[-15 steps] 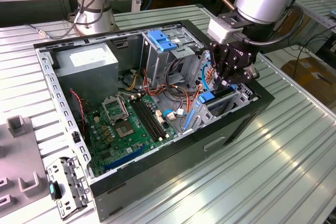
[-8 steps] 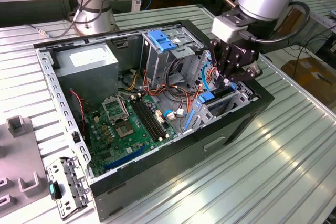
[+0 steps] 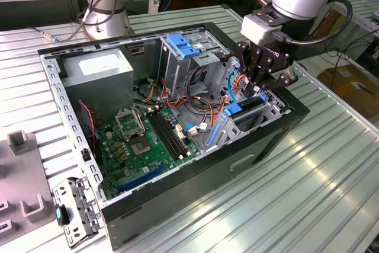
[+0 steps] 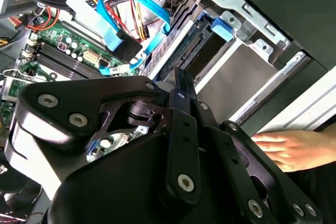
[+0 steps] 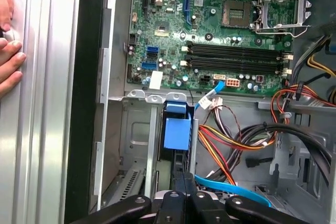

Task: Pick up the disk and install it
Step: 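Insert the first disk wire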

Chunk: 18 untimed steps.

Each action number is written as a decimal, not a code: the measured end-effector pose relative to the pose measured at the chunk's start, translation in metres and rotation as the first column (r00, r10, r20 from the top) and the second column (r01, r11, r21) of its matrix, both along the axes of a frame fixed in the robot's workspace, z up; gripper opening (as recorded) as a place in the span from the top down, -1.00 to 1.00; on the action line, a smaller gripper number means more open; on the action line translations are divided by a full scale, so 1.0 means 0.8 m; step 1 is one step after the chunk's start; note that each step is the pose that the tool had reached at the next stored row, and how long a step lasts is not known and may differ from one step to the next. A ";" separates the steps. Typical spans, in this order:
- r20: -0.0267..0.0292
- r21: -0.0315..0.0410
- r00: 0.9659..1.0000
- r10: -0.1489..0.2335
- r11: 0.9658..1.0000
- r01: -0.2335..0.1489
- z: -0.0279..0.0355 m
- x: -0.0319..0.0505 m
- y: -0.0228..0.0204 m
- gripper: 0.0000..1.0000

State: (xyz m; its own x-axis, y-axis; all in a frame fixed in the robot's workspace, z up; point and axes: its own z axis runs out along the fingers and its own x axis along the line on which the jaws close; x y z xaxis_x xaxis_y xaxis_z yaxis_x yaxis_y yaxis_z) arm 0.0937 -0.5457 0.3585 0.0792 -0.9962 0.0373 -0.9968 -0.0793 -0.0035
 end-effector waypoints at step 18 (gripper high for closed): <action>0.000 0.005 0.996 0.092 0.996 -0.092 0.0218 0.005 0.0004 0.79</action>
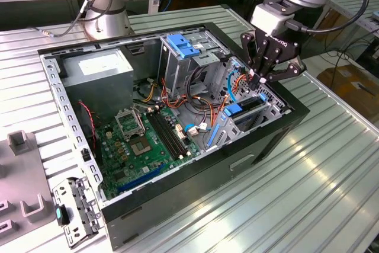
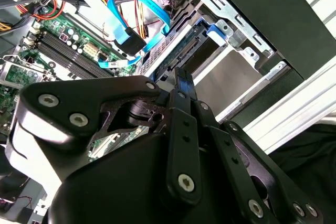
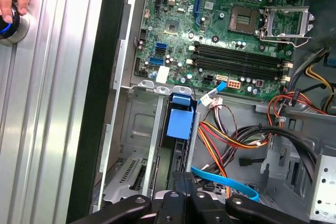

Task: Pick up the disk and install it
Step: 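Insert the first disk wire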

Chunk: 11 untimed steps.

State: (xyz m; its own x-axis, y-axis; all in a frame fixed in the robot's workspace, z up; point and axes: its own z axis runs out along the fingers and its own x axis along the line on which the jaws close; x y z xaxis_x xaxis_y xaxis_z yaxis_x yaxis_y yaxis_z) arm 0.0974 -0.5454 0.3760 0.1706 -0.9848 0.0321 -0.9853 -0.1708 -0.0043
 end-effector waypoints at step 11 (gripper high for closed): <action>0.000 0.000 0.999 0.032 0.999 -0.032 0.0001 0.000 0.0000 0.79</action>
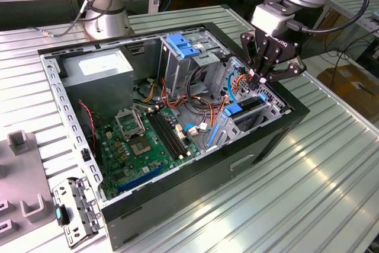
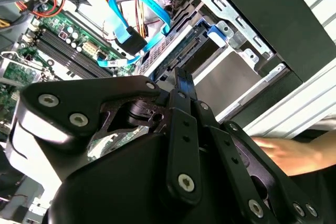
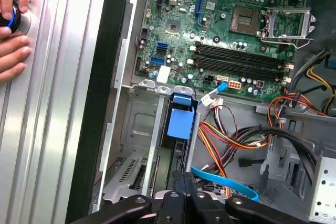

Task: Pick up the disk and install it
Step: 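Insert the first disk wire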

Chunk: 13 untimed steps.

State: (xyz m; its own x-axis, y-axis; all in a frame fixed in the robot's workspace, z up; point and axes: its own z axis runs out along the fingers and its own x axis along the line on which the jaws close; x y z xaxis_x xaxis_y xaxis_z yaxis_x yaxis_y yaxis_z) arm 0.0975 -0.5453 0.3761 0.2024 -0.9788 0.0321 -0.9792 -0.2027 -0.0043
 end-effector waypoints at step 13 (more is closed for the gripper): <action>0.000 -0.001 0.999 0.036 0.999 -0.036 0.0054 0.010 0.0099 0.79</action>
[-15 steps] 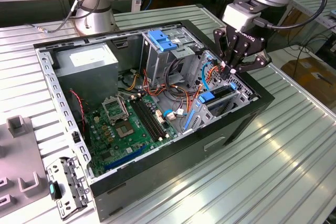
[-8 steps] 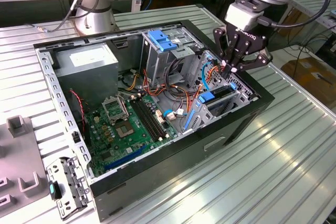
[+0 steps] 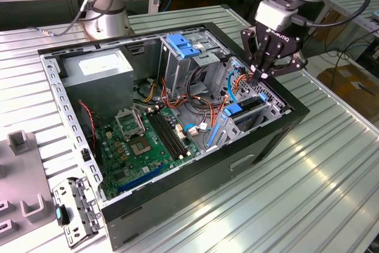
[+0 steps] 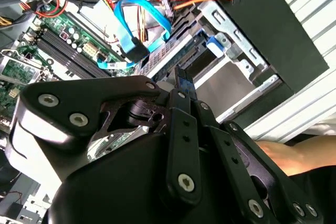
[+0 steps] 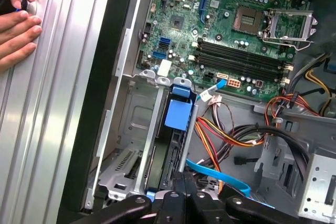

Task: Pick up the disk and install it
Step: 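Insert the first disk wire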

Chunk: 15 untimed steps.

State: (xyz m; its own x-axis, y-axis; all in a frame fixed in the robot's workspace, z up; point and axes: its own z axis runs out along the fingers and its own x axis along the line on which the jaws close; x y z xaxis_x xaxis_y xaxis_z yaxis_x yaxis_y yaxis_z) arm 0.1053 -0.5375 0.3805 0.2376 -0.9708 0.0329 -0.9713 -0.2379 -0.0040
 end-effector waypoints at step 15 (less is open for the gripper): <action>0.000 0.000 0.989 0.146 0.989 -0.146 0.0053 0.010 0.0102 0.79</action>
